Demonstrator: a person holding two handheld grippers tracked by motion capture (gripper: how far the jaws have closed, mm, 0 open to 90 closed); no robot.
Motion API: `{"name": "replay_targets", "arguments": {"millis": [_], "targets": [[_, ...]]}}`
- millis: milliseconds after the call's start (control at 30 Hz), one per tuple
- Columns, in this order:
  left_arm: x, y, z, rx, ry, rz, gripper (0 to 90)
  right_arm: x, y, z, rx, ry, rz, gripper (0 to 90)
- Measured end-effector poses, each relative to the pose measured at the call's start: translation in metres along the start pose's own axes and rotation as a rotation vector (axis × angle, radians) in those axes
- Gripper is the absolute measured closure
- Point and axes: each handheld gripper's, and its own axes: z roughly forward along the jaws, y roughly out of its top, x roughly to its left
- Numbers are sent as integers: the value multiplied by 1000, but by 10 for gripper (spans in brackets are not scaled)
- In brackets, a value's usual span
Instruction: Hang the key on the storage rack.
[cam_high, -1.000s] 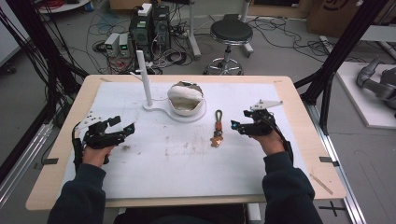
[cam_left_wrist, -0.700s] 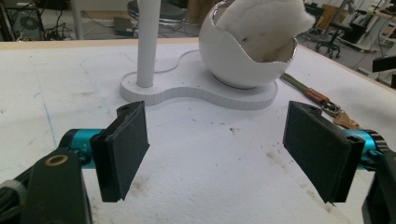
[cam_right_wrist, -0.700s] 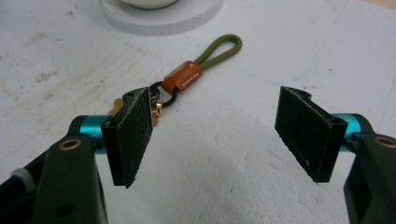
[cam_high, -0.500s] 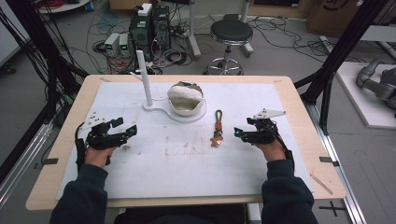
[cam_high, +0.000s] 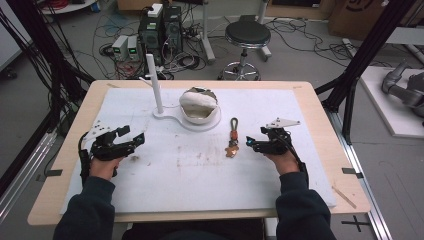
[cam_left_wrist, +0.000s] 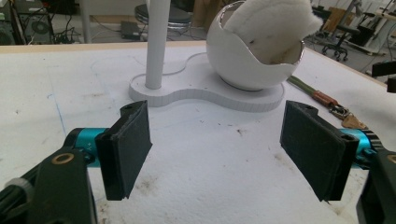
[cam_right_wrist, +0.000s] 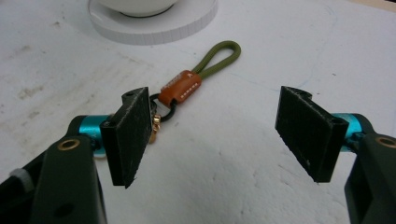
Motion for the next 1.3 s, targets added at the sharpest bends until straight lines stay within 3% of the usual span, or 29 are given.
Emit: {"name": "replay_targets", "arguments": {"millis": [233, 267, 300, 433, 533, 733, 833, 867, 900, 933, 967, 1000, 1033, 1067, 1133, 1233, 1267, 1300], "targets": [[-2, -1, -3, 0, 11, 5, 244, 7, 5, 7, -26, -2, 28, 294], [-2, -2, -2, 7, 12, 9, 244, 9, 6, 14, -26, 7, 24, 371], [-2, -2, -2, 7, 12, 9, 244, 9, 6, 14, -26, 7, 24, 371], [-1, -4, 0, 23, 18, 11, 244, 13, 7, 27, 1, -16, 32, 416], [-1, -5, 0, 29, 18, 6, 244, 11, 8, 36, 26, -34, 83, 448], [-3, -7, 4, 38, 11, 12, 246, 15, 10, 54, 60, -13, 120, 471], [-4, -7, 4, 45, 5, 13, 248, 22, 13, 64, 73, -15, 102, 471], [-3, -7, 5, 44, 6, 12, 248, 27, 14, 73, 117, -28, 73, 479], [-3, -7, 5, 44, 6, 12, 248, 27, 14, 73, 117, -28, 73, 479], [-3, -7, 4, 44, 8, 12, 248, 34, 15, 80, 141, -61, 38, 498], [-3, -7, 4, 44, 8, 12, 248, 34, 15, 80, 141, -61, 38, 498], [-2, -7, 3, 43, 9, 7, 248, 39, 17, 81, 156, -74, 8, 574], [-2, -7, 3, 43, 9, 7, 248, 39, 17, 81, 156, -74, 8, 574], [-1, -8, 3, 44, 11, 6, 248, 40, 18, 80, 162, -57, 5, 665], [-1, -8, 3, 44, 9, 7, 248, 42, 20, 79, 180, -55, -6, 711], [-1, -8, 3, 41, 10, 4, 248, 42, 22, 78, 198, -45, -17, 724], [0, -8, 3, 42, 8, 1, 248, 39, 22, 77, 201, -16, 12, 727], [0, -8, 3, 42, 8, 1, 248, 39, 22, 77, 201, -16, 12, 727]]}}
